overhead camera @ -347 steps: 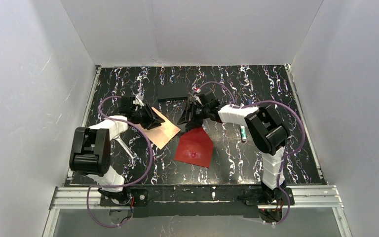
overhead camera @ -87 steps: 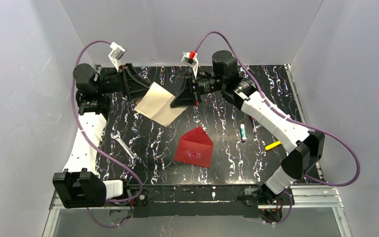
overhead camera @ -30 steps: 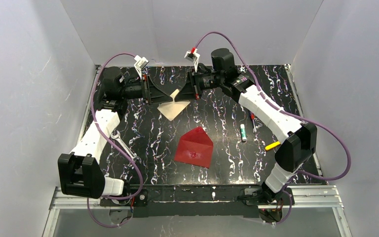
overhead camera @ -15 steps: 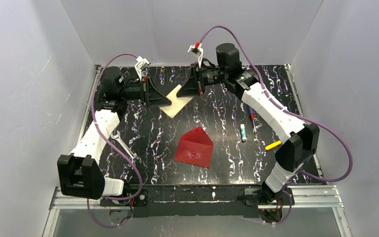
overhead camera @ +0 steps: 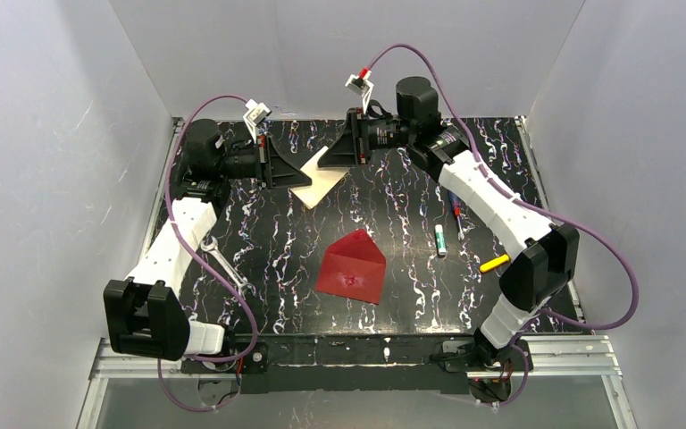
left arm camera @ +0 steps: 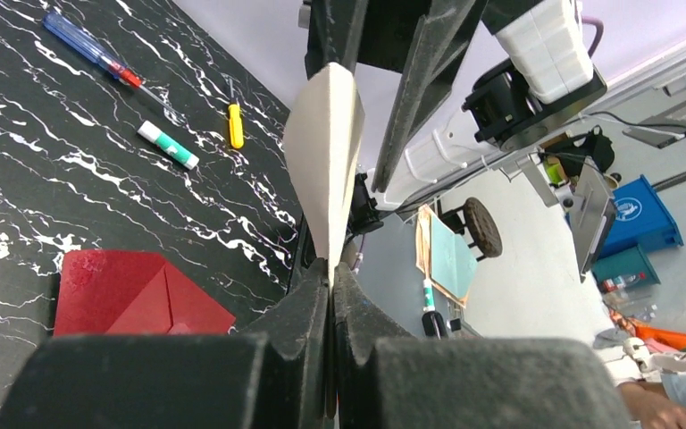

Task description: Place the letter into the envelope and seal it

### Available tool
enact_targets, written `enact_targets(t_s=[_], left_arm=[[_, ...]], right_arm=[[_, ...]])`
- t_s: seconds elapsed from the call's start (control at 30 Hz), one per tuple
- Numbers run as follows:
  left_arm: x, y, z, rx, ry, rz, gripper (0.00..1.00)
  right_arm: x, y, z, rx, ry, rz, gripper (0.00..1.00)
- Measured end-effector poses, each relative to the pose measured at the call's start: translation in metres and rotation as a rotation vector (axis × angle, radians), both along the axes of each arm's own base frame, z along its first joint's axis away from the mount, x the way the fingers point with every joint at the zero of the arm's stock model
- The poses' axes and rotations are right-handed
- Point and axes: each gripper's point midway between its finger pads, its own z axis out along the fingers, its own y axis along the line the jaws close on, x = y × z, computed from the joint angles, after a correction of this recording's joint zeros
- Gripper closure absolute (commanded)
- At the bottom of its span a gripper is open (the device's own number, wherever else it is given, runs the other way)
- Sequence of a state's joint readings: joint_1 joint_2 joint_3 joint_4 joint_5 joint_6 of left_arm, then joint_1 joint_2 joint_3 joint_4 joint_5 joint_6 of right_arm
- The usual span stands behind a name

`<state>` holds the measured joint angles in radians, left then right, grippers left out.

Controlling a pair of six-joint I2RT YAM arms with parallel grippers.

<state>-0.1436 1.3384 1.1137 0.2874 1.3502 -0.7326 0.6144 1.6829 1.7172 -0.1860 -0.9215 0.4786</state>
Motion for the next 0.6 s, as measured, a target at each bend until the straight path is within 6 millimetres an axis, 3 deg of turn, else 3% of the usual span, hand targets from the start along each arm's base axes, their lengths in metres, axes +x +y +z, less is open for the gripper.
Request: enact_targets(t_s=[0.07, 0.23, 0.43, 0.6], left_arm=[[0.002, 0.000, 0.000, 0.001, 0.007, 0.016, 1.00], [0.013, -0.001, 0.003, -0.001, 0.041, 0.083, 1.00], [0.028, 0.000, 0.025, -0.028, 0.068, 0.223, 1.00], [0.036, 0.005, 0.058, -0.089, 0.067, 0.343, 1.00]], right_arm=[[0.007, -0.001, -0.001, 0.004, 0.005, -0.050, 0.39], [0.021, -0.024, 0.001, 0.018, -0.017, -0.273, 0.08], [0.017, -0.060, 0.030, 0.224, 0.003, -0.521, 0.03], [0.027, -0.046, 0.046, 0.394, 0.135, -0.494, 0.09]])
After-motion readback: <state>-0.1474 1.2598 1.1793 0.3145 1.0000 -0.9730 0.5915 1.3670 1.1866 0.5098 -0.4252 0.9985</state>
